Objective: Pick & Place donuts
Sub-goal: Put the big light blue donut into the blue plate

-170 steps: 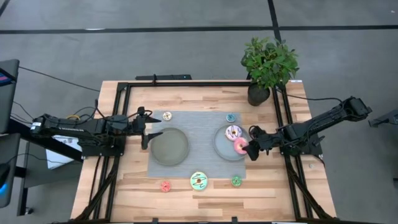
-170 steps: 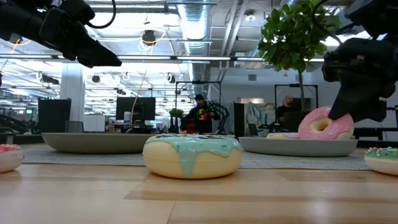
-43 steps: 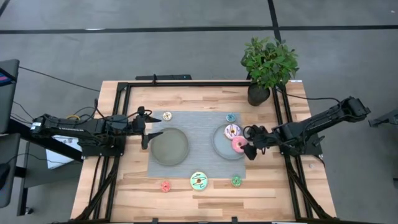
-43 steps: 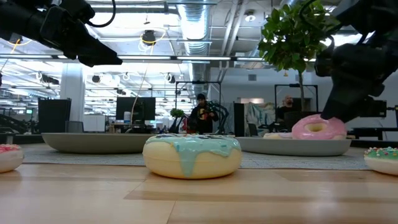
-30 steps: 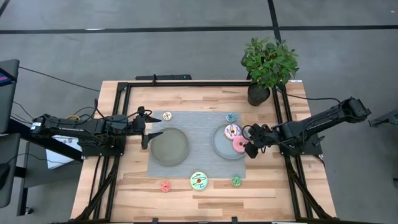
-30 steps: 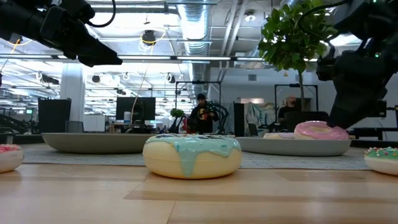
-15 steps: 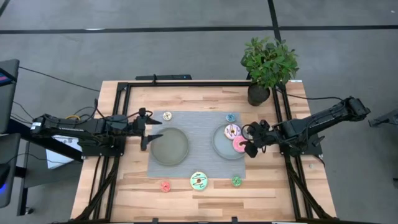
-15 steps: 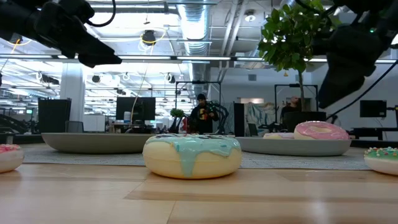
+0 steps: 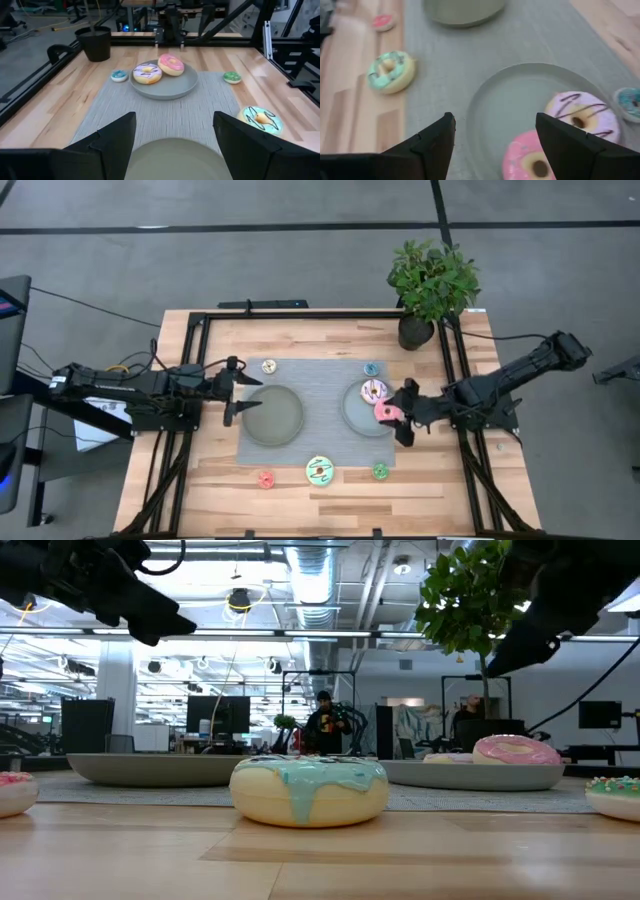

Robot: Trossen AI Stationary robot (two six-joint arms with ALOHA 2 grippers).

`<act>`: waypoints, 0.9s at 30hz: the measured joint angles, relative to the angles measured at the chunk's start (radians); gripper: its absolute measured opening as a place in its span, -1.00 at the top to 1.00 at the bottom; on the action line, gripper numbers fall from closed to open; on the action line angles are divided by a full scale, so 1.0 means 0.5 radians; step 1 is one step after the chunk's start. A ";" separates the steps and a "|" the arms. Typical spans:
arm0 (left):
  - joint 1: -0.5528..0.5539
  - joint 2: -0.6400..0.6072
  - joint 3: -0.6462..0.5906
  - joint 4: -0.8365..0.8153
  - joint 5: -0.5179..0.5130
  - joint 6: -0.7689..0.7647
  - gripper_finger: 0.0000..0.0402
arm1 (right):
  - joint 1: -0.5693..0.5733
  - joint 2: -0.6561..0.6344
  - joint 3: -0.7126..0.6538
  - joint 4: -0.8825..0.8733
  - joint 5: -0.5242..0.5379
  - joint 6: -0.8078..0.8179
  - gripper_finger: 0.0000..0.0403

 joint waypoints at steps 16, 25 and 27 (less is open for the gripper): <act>-0.310 0.354 0.034 0.223 -0.252 -0.079 -0.29 | 0.363 0.000 -0.001 0.331 0.066 -0.056 -0.32; -0.528 0.637 0.229 0.214 -0.361 -0.122 -0.29 | 0.448 0.000 -0.002 0.354 0.077 -0.245 -0.32; -0.587 0.725 0.287 0.203 -0.428 -0.123 -0.29 | 0.452 0.000 -0.002 0.349 0.117 -0.254 -0.32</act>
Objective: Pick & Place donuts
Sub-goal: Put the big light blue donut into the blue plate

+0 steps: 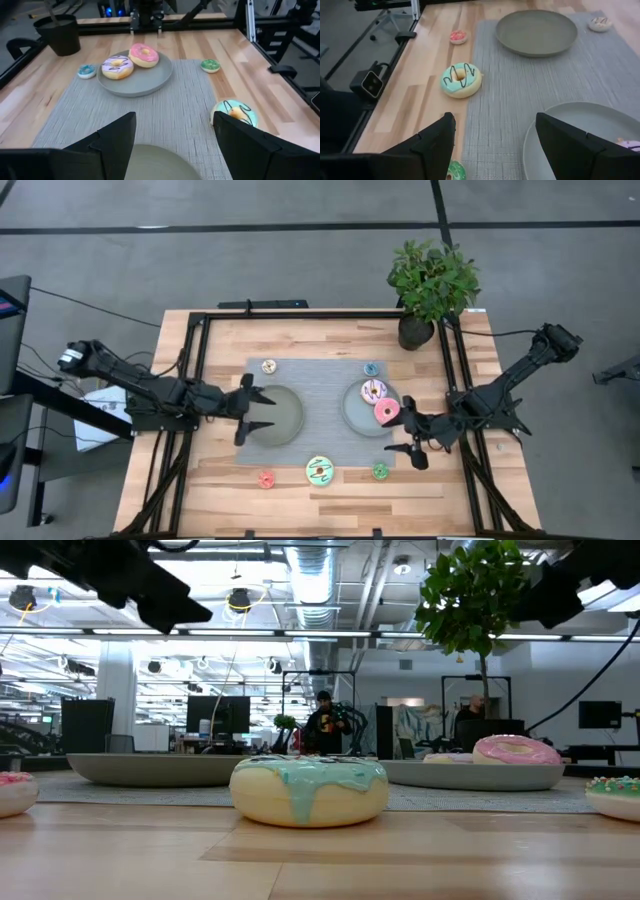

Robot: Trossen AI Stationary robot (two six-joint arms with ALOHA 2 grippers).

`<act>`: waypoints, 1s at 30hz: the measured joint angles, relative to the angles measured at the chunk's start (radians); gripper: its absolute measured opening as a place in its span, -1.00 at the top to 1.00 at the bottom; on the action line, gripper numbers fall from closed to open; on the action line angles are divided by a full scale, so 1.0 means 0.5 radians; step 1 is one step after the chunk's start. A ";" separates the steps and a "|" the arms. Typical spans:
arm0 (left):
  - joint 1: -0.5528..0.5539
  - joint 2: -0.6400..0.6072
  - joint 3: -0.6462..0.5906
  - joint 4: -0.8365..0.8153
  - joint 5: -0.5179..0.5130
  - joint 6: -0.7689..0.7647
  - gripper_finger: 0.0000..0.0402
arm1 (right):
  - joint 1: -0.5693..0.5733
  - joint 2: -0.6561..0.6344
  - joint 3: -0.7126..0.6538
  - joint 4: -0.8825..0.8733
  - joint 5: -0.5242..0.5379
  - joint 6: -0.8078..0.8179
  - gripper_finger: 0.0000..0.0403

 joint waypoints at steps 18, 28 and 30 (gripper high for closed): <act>-0.185 0.547 0.412 -0.101 -0.155 0.002 -0.29 | 0.048 -0.799 -0.157 -0.300 0.123 -0.150 -0.32; -0.185 0.547 0.412 -0.048 -0.140 -0.154 -0.29 | 0.172 -1.394 -0.504 -0.168 0.140 -0.226 -0.32; -0.185 0.547 0.412 -0.045 -0.120 -0.154 -0.29 | 0.199 -1.467 -0.554 -0.142 0.144 -0.262 -0.32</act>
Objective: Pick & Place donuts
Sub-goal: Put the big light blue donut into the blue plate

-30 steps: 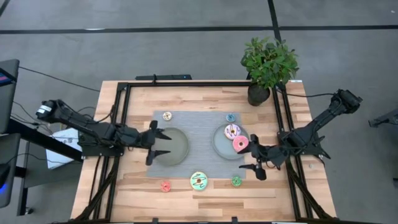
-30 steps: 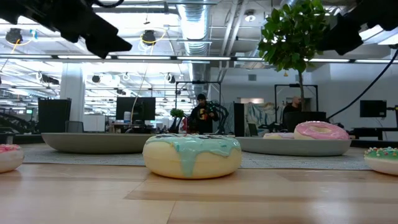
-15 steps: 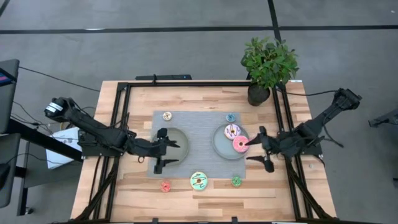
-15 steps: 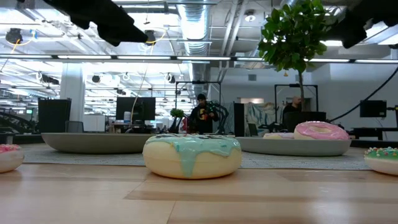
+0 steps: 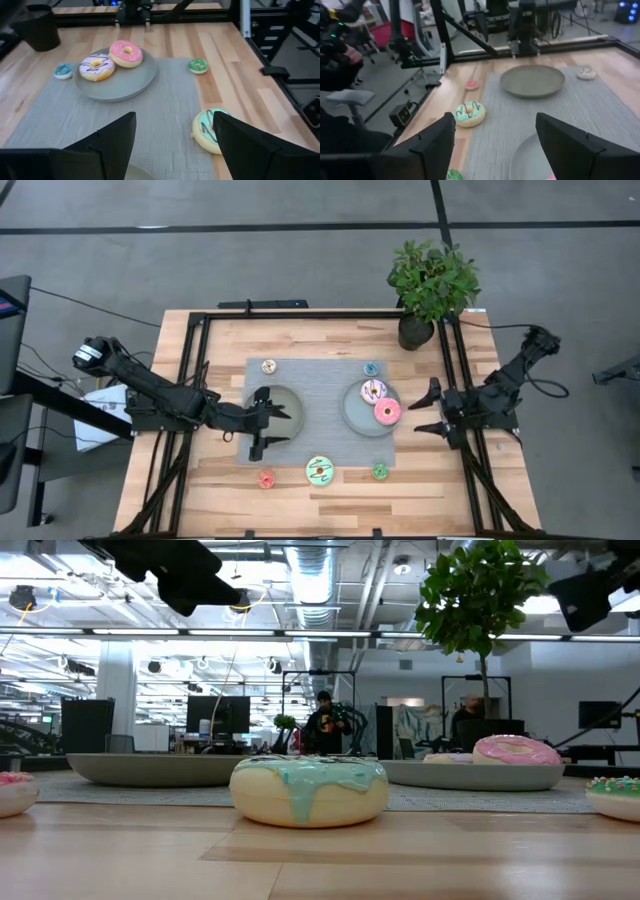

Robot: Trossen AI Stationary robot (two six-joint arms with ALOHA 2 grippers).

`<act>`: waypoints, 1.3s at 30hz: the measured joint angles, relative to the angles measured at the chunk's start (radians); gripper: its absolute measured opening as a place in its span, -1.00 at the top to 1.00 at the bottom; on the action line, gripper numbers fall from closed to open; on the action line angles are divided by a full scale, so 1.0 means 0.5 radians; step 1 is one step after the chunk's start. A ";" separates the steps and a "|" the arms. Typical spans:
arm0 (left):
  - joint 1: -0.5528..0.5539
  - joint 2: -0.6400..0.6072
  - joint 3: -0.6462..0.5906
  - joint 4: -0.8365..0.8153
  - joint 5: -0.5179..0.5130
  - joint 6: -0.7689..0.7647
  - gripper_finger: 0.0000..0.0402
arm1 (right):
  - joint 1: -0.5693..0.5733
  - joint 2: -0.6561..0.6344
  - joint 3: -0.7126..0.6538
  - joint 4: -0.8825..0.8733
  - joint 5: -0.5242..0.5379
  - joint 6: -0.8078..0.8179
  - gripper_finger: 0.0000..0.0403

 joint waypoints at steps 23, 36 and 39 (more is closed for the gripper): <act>-0.098 0.624 0.557 -0.426 -0.192 -0.096 -0.29 | 0.087 -0.199 -0.156 0.063 -0.001 -0.006 -0.32; -0.089 1.025 1.100 -0.962 -0.180 -0.704 -0.29 | 0.087 -0.197 -0.156 0.063 -0.007 -0.006 -0.32; -0.088 1.054 1.168 -0.973 -0.142 -0.833 -0.29 | 0.087 -0.197 -0.156 0.063 -0.009 -0.006 -0.32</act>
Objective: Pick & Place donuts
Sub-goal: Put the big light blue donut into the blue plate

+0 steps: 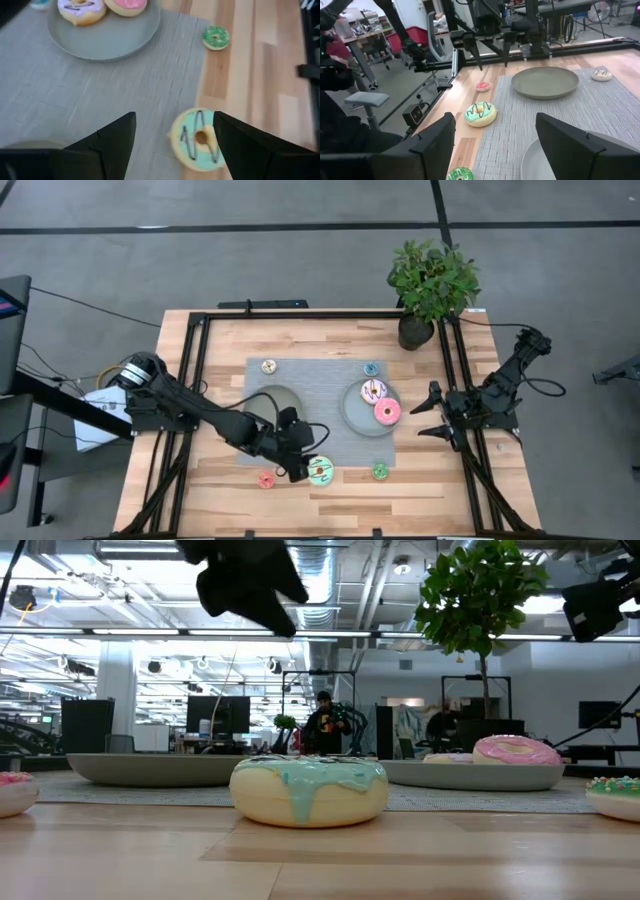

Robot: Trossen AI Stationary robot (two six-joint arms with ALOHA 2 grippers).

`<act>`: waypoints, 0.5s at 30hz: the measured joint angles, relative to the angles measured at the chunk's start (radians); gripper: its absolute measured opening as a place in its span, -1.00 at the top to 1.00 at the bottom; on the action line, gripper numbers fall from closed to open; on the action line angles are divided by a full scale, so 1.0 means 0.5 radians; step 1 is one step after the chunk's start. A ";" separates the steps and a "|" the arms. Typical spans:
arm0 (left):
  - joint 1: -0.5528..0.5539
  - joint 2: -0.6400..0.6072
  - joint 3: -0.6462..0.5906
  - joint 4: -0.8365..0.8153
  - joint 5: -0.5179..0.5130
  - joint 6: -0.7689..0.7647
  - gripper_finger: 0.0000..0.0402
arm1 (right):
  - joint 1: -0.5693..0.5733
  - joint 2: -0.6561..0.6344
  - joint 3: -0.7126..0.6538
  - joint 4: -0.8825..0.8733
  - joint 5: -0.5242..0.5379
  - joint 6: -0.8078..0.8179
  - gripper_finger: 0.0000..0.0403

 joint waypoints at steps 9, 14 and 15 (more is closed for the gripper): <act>-0.007 0.018 0.015 -0.005 0.144 -0.298 -0.29 | 0.000 0.000 0.000 0.000 -0.010 0.000 -0.32; -0.008 0.096 0.017 0.008 0.230 -0.375 -0.29 | 0.000 0.000 0.000 -0.007 -0.014 0.000 -0.32; -0.004 0.112 0.015 -0.020 0.249 -0.391 -0.29 | 0.000 0.001 0.000 -0.006 -0.015 0.000 -0.32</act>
